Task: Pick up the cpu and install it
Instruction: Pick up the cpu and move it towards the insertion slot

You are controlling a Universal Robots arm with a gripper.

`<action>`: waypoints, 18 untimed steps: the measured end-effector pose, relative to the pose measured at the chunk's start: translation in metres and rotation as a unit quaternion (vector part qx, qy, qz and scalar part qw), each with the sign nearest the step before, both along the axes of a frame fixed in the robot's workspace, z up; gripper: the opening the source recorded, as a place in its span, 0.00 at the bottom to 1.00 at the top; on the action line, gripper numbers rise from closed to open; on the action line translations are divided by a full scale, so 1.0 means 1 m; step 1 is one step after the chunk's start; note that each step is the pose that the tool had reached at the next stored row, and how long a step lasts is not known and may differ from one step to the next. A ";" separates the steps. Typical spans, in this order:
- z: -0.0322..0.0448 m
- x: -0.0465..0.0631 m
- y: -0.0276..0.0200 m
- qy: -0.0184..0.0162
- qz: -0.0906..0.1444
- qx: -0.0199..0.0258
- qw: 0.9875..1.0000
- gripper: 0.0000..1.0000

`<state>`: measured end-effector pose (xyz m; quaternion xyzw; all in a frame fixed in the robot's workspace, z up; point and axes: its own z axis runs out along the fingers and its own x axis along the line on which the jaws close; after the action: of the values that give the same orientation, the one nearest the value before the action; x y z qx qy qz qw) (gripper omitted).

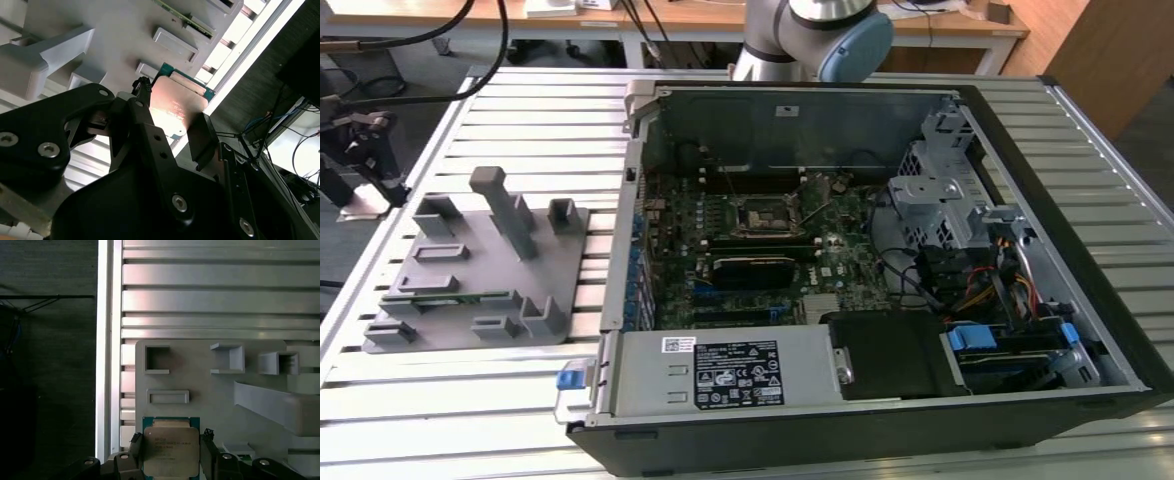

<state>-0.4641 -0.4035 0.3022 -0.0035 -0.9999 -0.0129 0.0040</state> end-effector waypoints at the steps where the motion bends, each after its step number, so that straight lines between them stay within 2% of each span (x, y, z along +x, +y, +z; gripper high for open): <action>1: 0.0011 0.000 0.0000 0.000 0.000 0.000 1.000 0.54; 18: 0.0186 0.000 0.0000 -0.001 0.000 0.000 1.000 0.54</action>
<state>-0.4641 -0.4035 0.3207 -0.0035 -0.9999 -0.0129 0.0033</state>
